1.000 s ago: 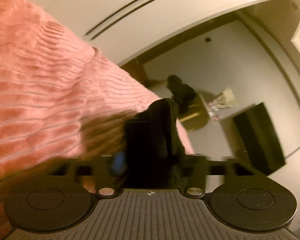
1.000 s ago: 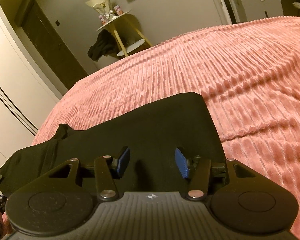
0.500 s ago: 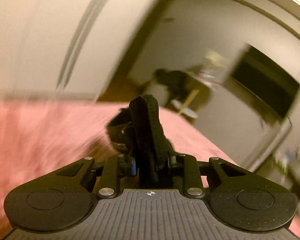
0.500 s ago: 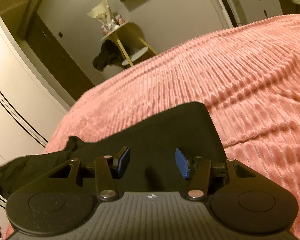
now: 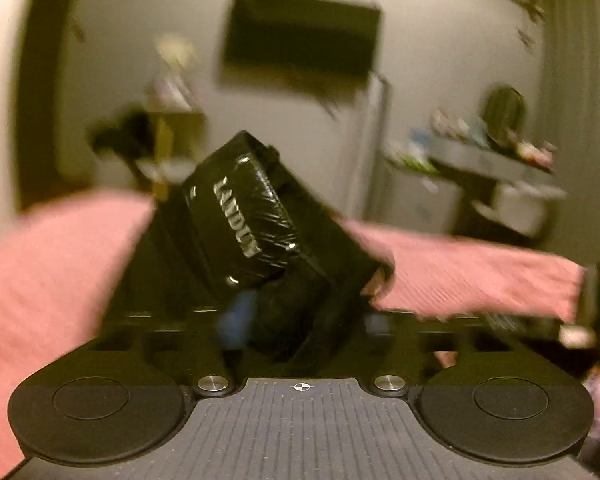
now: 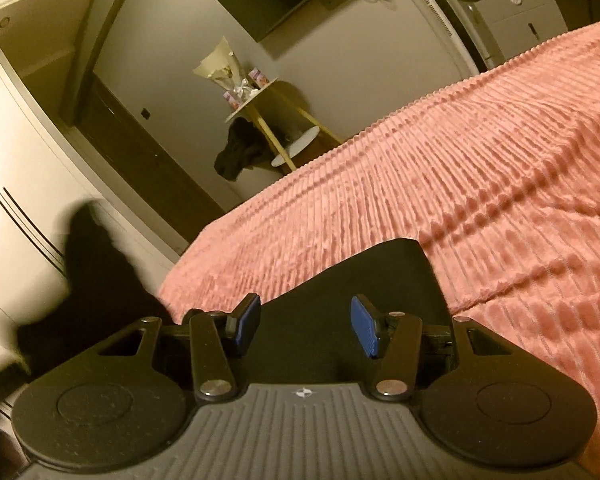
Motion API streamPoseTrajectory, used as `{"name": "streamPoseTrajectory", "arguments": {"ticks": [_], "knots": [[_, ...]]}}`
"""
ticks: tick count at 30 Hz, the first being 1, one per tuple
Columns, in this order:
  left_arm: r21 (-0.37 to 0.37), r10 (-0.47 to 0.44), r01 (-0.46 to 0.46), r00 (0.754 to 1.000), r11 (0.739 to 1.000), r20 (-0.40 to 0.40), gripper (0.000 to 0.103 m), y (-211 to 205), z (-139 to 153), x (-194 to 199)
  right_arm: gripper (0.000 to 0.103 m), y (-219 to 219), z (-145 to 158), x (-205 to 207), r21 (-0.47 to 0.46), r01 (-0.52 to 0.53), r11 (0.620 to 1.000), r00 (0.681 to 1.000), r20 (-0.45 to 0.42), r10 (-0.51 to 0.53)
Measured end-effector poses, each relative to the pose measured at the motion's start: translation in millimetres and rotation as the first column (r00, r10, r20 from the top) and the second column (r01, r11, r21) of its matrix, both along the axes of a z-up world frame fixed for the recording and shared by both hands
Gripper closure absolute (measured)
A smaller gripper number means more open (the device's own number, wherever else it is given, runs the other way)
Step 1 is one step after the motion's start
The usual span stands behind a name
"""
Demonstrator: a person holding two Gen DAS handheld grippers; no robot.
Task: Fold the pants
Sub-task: 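Grasp the waistband by the LANDUN patch with the right gripper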
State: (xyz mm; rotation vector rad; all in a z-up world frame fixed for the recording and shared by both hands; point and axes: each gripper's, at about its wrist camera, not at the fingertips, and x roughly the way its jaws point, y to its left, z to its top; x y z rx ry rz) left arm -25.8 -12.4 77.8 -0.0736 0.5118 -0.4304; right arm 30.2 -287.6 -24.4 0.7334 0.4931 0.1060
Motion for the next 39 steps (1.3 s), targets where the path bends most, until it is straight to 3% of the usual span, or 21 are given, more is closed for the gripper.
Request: {"name": "streamPoseTrajectory", "arguments": {"ticks": [1,3,6,9,11,12,15,17,19,20,22,25,28,30,31,32,34,37,39], "knots": [[-0.011,-0.026,0.025,0.996,1.000,-0.080,0.004,-11,-14,5,0.052,-1,0,-1,0.009,-0.004,1.000,1.000,0.001,0.004],[-0.036,-0.061,0.055,0.982,0.998,-0.177,0.004,-26,-37,10,0.052,-1,0,-2,0.026,-0.014,1.000,1.000,0.000,0.014],[-0.073,-0.069,0.053,0.969,0.996,-0.235,0.004,-20,-48,7,0.052,-2,-2,-2,0.068,-0.051,0.996,0.999,-0.001,0.051],[-0.096,0.066,-0.088,0.974,0.991,-0.216,0.003,15,-42,5,0.052,2,-7,4,0.152,-0.126,0.980,0.992,-0.011,0.129],[-0.091,0.231,-0.254,0.950,0.963,-0.209,0.002,42,-38,7,0.052,8,-10,11,0.186,-0.174,0.967,0.983,-0.027,0.182],[-0.084,0.307,-0.330,0.929,0.940,-0.206,0.002,56,-39,8,0.052,10,-13,14,0.205,-0.192,0.960,0.978,-0.039,0.204],[-0.030,0.526,-0.547,0.818,0.837,-0.233,0.002,95,-45,25,0.050,16,-22,25,0.213,-0.193,0.958,0.967,-0.125,0.223],[-0.011,0.606,-0.627,0.758,0.779,-0.242,0.002,114,-55,31,0.050,17,-28,31,0.215,-0.183,0.959,0.961,-0.168,0.221],[0.015,0.641,-0.666,0.712,0.746,-0.286,0.002,126,-69,38,0.050,19,-34,39,0.253,-0.195,0.948,0.950,-0.191,0.246],[0.015,0.631,-0.663,0.705,0.749,-0.325,0.002,127,-75,43,0.049,21,-36,44,0.270,-0.208,0.940,0.943,-0.198,0.266],[0.002,0.594,-0.638,0.716,0.770,-0.366,0.002,127,-81,52,0.048,28,-41,54,0.291,-0.244,0.925,0.926,-0.214,0.312],[0.005,0.585,-0.622,0.734,0.783,-0.344,0.002,128,-82,47,0.044,40,-47,71,0.306,-0.296,0.905,0.903,-0.218,0.369],[-0.035,0.571,-0.623,0.735,0.781,-0.365,0.002,135,-85,49,0.034,41,-54,85,0.378,-0.291,0.879,0.901,-0.201,0.385],[-0.062,0.561,-0.629,0.730,0.775,-0.391,0.002,134,-88,50,0.034,41,-56,91,0.416,-0.272,0.868,0.906,-0.193,0.376],[-0.079,0.555,-0.632,0.727,0.771,-0.404,0.002,137,-90,51,0.036,41,-57,93,0.426,-0.263,0.866,0.908,-0.194,0.371],[-0.091,0.552,-0.636,0.724,0.766,-0.413,0.002,138,-92,49,0.054,42,-57,94,0.428,-0.252,0.868,0.911,-0.199,0.362],[-0.109,0.554,-0.647,0.717,0.754,-0.424,0.002,139,-86,46,0.071,45,-57,95,0.407,-0.263,0.875,0.907,-0.204,0.368],[-0.140,0.542,-0.654,0.711,0.743,-0.448,0.002,143,-90,46,0.070,47,-58,95,0.412,-0.262,0.873,0.909,-0.199,0.366],[-0.155,0.537,-0.659,0.708,0.736,-0.459,0.002,145,-92,47,0.063,49,-58,100,0.420,-0.264,0.868,0.902,-0.212,0.377]]}}
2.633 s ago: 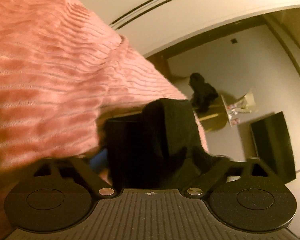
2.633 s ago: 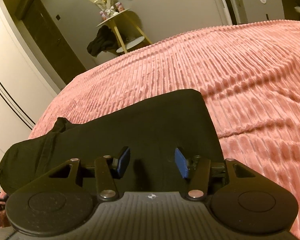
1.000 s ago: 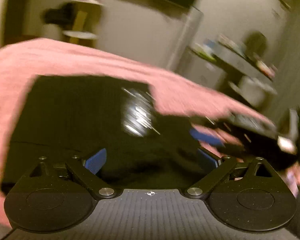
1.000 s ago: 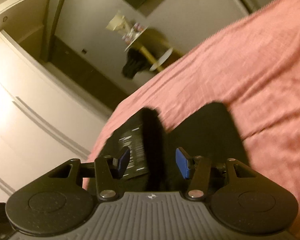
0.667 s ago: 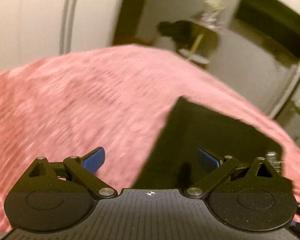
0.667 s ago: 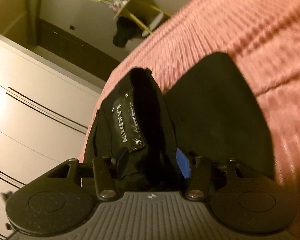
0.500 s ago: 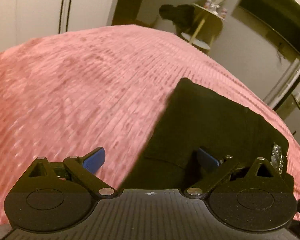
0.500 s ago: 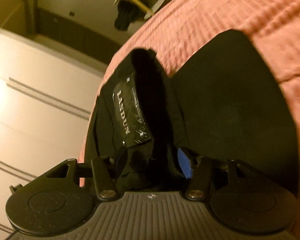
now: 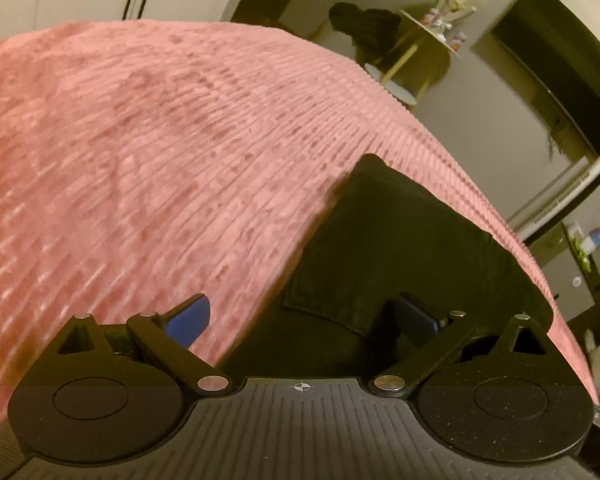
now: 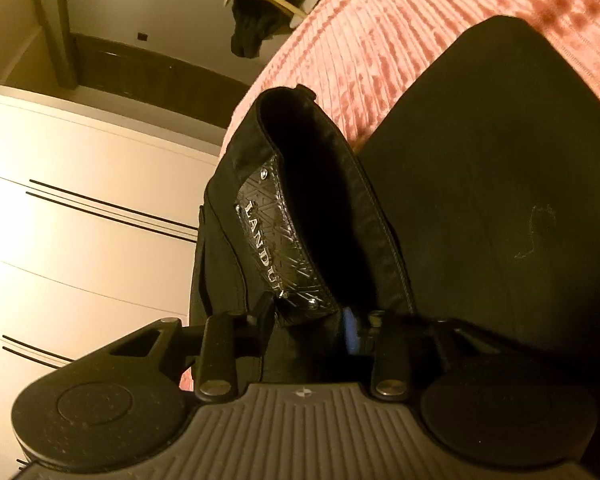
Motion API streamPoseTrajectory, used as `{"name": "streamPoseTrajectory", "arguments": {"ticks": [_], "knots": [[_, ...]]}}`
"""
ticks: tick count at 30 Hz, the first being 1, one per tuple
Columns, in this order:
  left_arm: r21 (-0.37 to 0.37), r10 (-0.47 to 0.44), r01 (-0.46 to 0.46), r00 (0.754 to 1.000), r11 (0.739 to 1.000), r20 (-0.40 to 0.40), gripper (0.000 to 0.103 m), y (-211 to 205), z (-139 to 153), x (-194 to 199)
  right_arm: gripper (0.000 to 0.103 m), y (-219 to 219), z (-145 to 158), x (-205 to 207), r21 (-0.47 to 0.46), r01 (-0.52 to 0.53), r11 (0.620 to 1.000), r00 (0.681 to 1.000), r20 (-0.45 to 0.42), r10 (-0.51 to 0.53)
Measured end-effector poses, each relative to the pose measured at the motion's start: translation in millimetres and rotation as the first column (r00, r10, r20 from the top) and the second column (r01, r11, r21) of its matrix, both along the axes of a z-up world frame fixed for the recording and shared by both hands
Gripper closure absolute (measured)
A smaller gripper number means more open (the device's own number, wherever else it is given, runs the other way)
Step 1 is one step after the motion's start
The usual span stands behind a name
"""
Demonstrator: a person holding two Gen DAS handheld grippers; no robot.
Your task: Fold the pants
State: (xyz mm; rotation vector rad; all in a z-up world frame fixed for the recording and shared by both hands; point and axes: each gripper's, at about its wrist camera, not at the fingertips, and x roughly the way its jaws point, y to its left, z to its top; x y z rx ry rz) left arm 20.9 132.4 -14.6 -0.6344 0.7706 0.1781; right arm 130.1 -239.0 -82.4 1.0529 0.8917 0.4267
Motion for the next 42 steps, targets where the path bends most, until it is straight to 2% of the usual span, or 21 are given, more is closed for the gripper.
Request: {"name": "streamPoseTrajectory", "arguments": {"ticks": [2,6,8,10,14,19,24,27,29,30,31,32,33,35,36,40,42], "knots": [[0.007,0.000,0.000,1.000,1.000,0.001,0.002,-1,0,1,0.049,3,-1,5,0.018,-0.016,1.000,1.000,-0.008,0.016],[0.047,-0.001,0.000,1.000,0.999,0.013,0.002,-6,2,1,0.048,15,4,7,-0.013,-0.027,1.000,0.999,-0.017,0.027],[0.064,0.007,-0.008,1.000,0.998,0.019,0.002,-7,3,0,0.067,19,11,6,-0.049,-0.028,0.998,0.999,-0.019,0.028],[0.072,0.022,-0.023,0.999,0.997,0.025,0.002,-7,4,-1,0.073,24,24,1,-0.091,-0.027,0.995,0.999,0.021,0.029],[0.081,0.041,-0.044,0.998,0.996,0.041,0.002,-7,6,-5,0.088,38,69,-11,-0.199,0.012,0.980,0.988,0.154,0.019],[0.068,0.062,-0.067,0.996,0.995,0.067,0.002,-1,12,-13,0.090,46,124,-37,-0.291,0.060,0.955,0.950,0.310,0.034],[0.069,0.012,-0.017,0.997,0.997,0.074,0.002,-4,14,-14,0.090,25,146,-70,-0.366,0.123,0.923,0.927,0.375,0.025],[0.094,-0.049,0.042,0.997,0.995,0.065,0.002,-12,14,-10,0.089,5,139,-81,-0.409,0.180,0.895,0.933,0.359,-0.024],[0.115,-0.102,0.096,0.993,0.989,0.055,0.002,-20,14,-7,0.084,0,127,-84,-0.505,0.204,0.838,0.942,0.333,-0.028],[0.121,-0.136,0.129,0.990,0.984,0.046,0.002,-23,14,-5,0.081,-2,117,-79,-0.551,0.192,0.812,0.956,0.292,-0.029],[0.126,-0.167,0.162,0.986,0.979,0.027,0.002,-27,12,-3,0.074,-6,104,-74,-0.586,0.174,0.791,0.976,0.210,-0.059],[0.133,-0.192,0.190,0.981,0.973,0.001,0.002,-30,10,0,0.073,-11,96,-73,-0.594,0.173,0.785,0.983,0.156,-0.099],[0.138,-0.215,0.217,0.976,0.966,-0.027,0.002,-34,8,2,0.073,-18,90,-76,-0.582,0.183,0.793,0.983,0.123,-0.136],[0.152,-0.241,0.245,0.970,0.958,-0.042,0.002,-39,6,4,0.053,-35,89,-90,-0.508,0.218,0.833,0.976,0.116,-0.185],[0.166,-0.246,0.251,0.968,0.954,-0.046,0.002,-42,6,4,0.049,-40,90,-96,-0.472,0.237,0.849,0.972,0.112,-0.209],[0.183,-0.271,0.278,0.960,0.943,-0.063,0.002,-49,4,7,0.042,-46,79,-121,-0.361,0.221,0.906,0.975,0.072,-0.210],[0.187,-0.273,0.280,0.960,0.941,-0.066,0.002,-49,4,7,0.042,-49,68,-122,-0.340,0.216,0.915,0.975,0.021,-0.222]]}}
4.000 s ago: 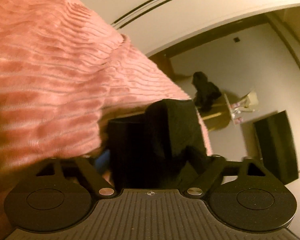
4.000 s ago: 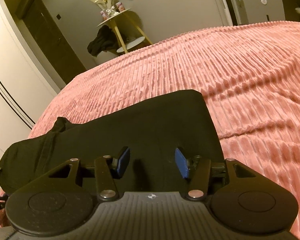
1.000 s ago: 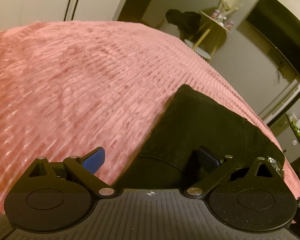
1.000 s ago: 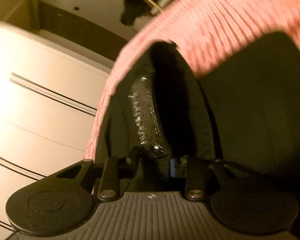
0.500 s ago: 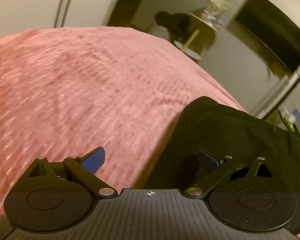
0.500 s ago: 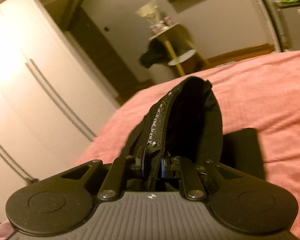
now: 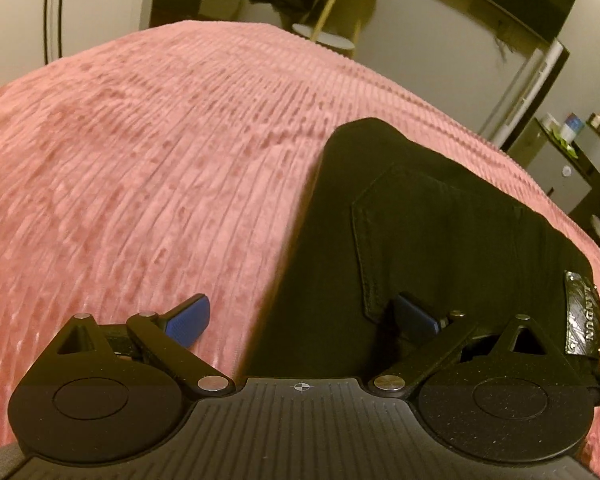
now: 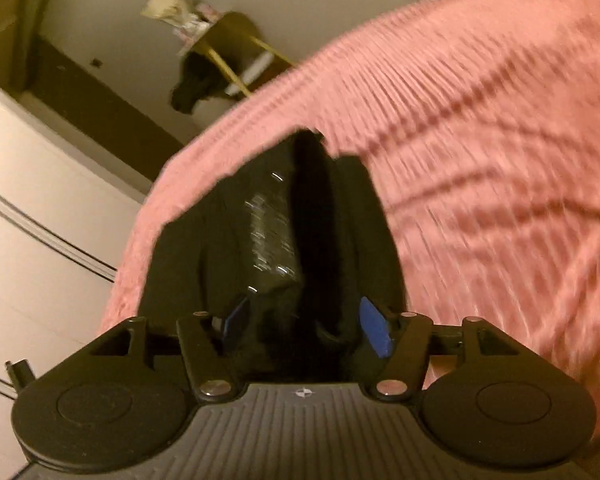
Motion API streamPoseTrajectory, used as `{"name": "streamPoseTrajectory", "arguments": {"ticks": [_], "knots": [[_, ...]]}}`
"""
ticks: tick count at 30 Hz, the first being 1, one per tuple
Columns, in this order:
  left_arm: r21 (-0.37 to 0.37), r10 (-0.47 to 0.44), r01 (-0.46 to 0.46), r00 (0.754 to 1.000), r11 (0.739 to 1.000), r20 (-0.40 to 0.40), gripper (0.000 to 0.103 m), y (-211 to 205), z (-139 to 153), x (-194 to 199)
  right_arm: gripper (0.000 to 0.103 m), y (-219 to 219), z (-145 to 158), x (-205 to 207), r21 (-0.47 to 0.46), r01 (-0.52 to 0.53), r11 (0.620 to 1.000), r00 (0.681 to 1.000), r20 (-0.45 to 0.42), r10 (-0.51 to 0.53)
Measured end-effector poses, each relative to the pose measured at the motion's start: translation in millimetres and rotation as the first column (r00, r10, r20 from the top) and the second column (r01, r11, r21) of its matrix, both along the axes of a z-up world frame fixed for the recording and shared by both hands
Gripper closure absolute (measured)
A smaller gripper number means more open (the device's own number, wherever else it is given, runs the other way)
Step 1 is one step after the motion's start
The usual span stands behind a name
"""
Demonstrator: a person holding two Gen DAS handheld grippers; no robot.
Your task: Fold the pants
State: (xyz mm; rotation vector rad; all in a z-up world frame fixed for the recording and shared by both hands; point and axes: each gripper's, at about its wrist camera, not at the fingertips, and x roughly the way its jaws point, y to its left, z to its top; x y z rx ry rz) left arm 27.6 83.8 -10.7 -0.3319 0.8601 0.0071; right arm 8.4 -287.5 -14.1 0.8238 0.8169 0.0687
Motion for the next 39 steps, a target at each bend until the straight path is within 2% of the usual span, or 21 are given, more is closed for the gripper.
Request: {"name": "streamPoseTrajectory", "arguments": {"ticks": [1,5,9,10,11,13,16,19,20,21,22,23,25,27,29,31,33,35,36,37,39], "knots": [[-0.002,0.001,-0.001,1.000,1.000,-0.001,0.001,0,0,0,0.041,-1,-4,2,0.025,0.003,1.000,1.000,-0.011,-0.003],[-0.004,0.002,-0.002,1.000,1.000,-0.005,0.001,1,1,-1,0.025,-4,-17,9,0.150,0.000,0.989,1.000,-0.022,0.004],[0.008,0.003,-0.003,1.000,1.000,-0.005,0.001,-1,2,-1,0.024,-4,-30,22,0.249,0.004,0.969,0.999,-0.037,0.005],[0.008,0.001,-0.001,1.000,1.000,-0.005,0.001,-1,2,-1,0.033,-3,-30,24,0.249,0.004,0.969,0.999,-0.035,0.005],[0.008,-0.001,0.001,1.000,1.000,-0.005,0.001,-1,2,-1,0.056,0,-29,25,0.217,0.013,0.976,0.999,-0.041,-0.004],[0.007,-0.005,0.006,1.000,1.000,-0.006,0.001,-1,2,-2,0.070,7,-23,22,0.168,0.006,0.986,1.000,-0.007,-0.005],[0.020,-0.006,0.006,1.000,1.000,-0.004,0.001,-3,3,-3,0.070,22,-9,20,0.076,-0.019,0.997,0.998,0.054,0.015],[0.040,-0.017,0.017,1.000,0.999,-0.005,0.001,-7,3,-2,0.054,27,-15,27,0.116,-0.013,0.993,0.999,0.034,0.009],[0.048,-0.020,0.020,1.000,0.999,-0.005,0.001,-8,3,-2,0.054,27,-17,29,0.132,0.002,0.991,1.000,0.026,-0.005],[0.050,-0.021,0.021,1.000,0.999,-0.003,0.001,-8,3,-2,0.057,27,-17,31,0.133,0.007,0.991,1.000,0.019,-0.010],[0.051,-0.021,0.021,1.000,0.998,-0.001,0.001,-8,3,-3,0.069,27,-15,32,0.117,0.013,0.993,1.000,0.012,-0.015],[0.049,-0.017,0.017,1.000,0.999,0.003,0.001,-7,4,-3,0.075,30,-11,31,0.087,0.007,0.996,1.000,0.021,-0.009],[0.049,0.001,-0.003,1.000,0.999,0.022,0.001,-5,5,-6,0.081,39,4,28,-0.021,-0.009,1.000,0.998,0.063,0.010],[0.042,0.020,-0.021,0.999,0.999,0.041,0.001,-3,8,-9,0.082,54,26,20,-0.165,-0.013,0.986,0.993,0.110,0.032],[0.037,0.036,-0.038,0.998,0.999,0.060,0.001,1,10,-11,0.082,59,42,7,-0.248,0.014,0.969,0.985,0.168,0.029],[0.043,0.037,-0.040,0.996,0.998,0.075,0.001,2,12,-12,0.082,55,48,-2,-0.289,0.045,0.956,0.981,0.195,0.013],[0.063,0.021,-0.027,0.996,0.998,0.082,0.001,-2,14,-12,0.080,45,38,0,-0.298,0.035,0.954,0.990,0.142,0.008],[0.112,-0.006,0.001,0.999,0.994,0.044,0.001,-10,10,-5,0.063,40,18,13,-0.357,0.000,0.934,1.000,0.008,0.003],[0.140,-0.014,0.011,1.000,0.990,0.017,0.001,-14,7,-2,0.056,39,13,16,-0.383,-0.018,0.924,1.000,-0.021,0.011],[0.166,-0.016,0.016,1.000,0.986,-0.005,0.001,-17,5,1,0.045,38,13,14,-0.388,-0.011,0.921,1.000,-0.024,0.002],[0.157,-0.007,0.008,1.000,0.988,-0.003,0.001,-15,5,-1,0.043,38,23,8,-0.395,0.003,0.919,1.000,0.005,-0.001]]}}
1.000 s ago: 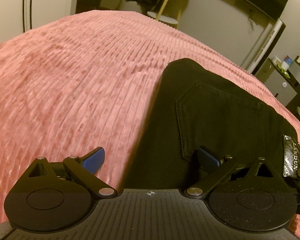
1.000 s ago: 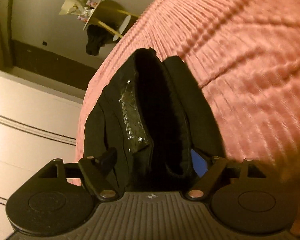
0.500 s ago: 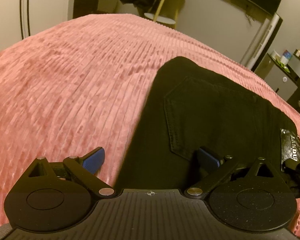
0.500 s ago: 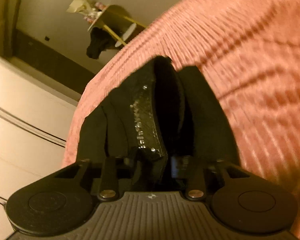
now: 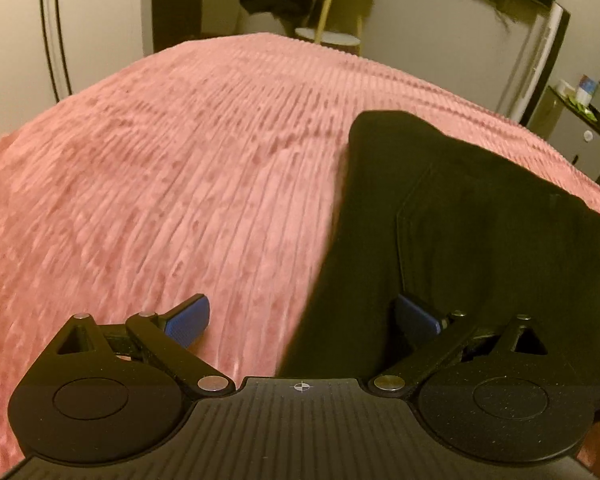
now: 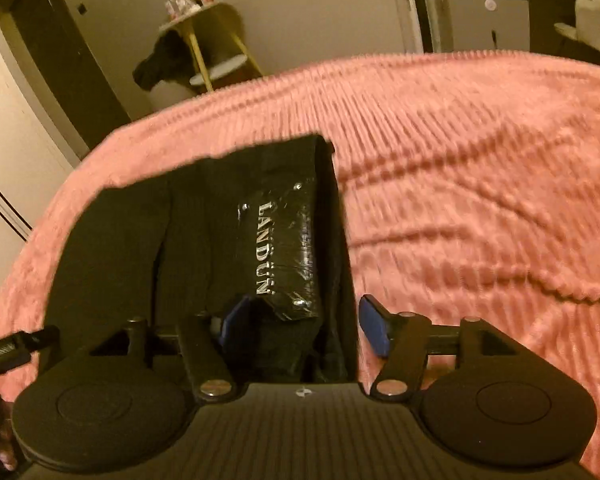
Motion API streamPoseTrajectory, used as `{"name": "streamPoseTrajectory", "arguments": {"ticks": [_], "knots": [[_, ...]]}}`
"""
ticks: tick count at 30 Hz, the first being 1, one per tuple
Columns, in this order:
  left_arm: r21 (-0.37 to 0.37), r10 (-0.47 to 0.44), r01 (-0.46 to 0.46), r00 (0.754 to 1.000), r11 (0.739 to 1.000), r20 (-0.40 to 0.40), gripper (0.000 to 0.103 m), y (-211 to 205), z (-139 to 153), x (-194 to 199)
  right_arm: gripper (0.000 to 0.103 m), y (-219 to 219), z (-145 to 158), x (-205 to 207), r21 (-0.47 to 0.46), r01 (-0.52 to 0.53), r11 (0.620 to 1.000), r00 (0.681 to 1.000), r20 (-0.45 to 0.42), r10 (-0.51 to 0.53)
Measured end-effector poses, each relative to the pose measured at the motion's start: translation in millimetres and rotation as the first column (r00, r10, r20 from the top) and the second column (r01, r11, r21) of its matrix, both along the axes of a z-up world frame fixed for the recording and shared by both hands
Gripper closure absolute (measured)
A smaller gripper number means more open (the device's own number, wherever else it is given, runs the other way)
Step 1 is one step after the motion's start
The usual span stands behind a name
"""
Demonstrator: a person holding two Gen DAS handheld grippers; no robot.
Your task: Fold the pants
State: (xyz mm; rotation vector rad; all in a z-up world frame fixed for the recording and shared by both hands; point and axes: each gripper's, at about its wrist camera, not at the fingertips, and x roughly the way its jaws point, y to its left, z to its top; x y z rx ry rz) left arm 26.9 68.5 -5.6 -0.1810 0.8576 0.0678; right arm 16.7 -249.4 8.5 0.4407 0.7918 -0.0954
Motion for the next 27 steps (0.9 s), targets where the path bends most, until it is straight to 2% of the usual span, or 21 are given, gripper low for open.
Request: {"name": "streamPoseTrajectory", "arguments": {"ticks": [2,5,6,7,8,10,12,16,19,21,23,24,27], "knots": [[-0.024,0.034,-0.033,0.998,0.999,0.057,0.001,7,7,-8,0.043,2,13,-6,-0.071,0.025,0.997,0.999,0.048,-0.022],[-0.025,0.072,-0.068,0.980,0.997,0.184,0.001,9,24,-19,0.046,8,36,-9,-0.161,0.012,0.987,0.988,0.156,0.013],[-0.041,0.060,-0.053,0.976,0.998,0.208,0.001,7,27,-17,0.050,12,41,-5,-0.189,-0.004,0.982,0.984,0.176,0.038],[-0.065,0.030,-0.016,0.976,0.998,0.214,0.001,3,30,-11,0.062,16,44,1,-0.211,-0.025,0.977,0.980,0.190,0.066],[-0.077,0.005,0.011,0.979,0.997,0.204,0.001,-1,32,-2,0.076,24,46,11,-0.238,-0.054,0.970,0.976,0.194,0.102],[-0.079,-0.022,0.038,0.982,0.996,0.187,0.001,-12,34,18,0.085,36,49,30,-0.275,-0.095,0.957,0.971,0.187,0.150],[-0.049,-0.051,0.062,0.980,0.997,0.190,0.001,-25,36,42,0.085,45,47,54,-0.295,-0.107,0.950,0.970,0.178,0.165],[0.017,-0.111,0.110,0.984,0.994,0.140,0.001,-50,22,90,0.085,56,31,91,-0.337,-0.124,0.933,0.977,0.121,0.174],[0.098,-0.153,0.148,0.987,0.984,0.054,0.000,-64,-10,118,0.085,68,-2,107,-0.488,-0.177,0.855,0.973,0.043,0.226],[0.053,-0.152,0.152,0.988,0.987,0.010,0.000,-58,-32,127,0.085,76,-15,107,-0.536,-0.200,0.820,0.965,0.039,0.261],[-0.069,-0.114,0.114,0.993,0.991,0.005,0.000,-43,-46,131,0.085,76,-19,114,-0.541,-0.208,0.815,0.962,0.036,0.270],[-0.083,-0.111,0.111,0.994,0.990,0.008,0.000,-41,-48,130,0.085,74,-18,117,-0.531,-0.210,0.821,0.962,0.036,0.269],[-0.047,-0.114,0.115,0.993,0.992,0.022,0.000,-44,-43,124,0.085,77,-15,115,-0.542,-0.212,0.813,0.961,0.037,0.275]]}}
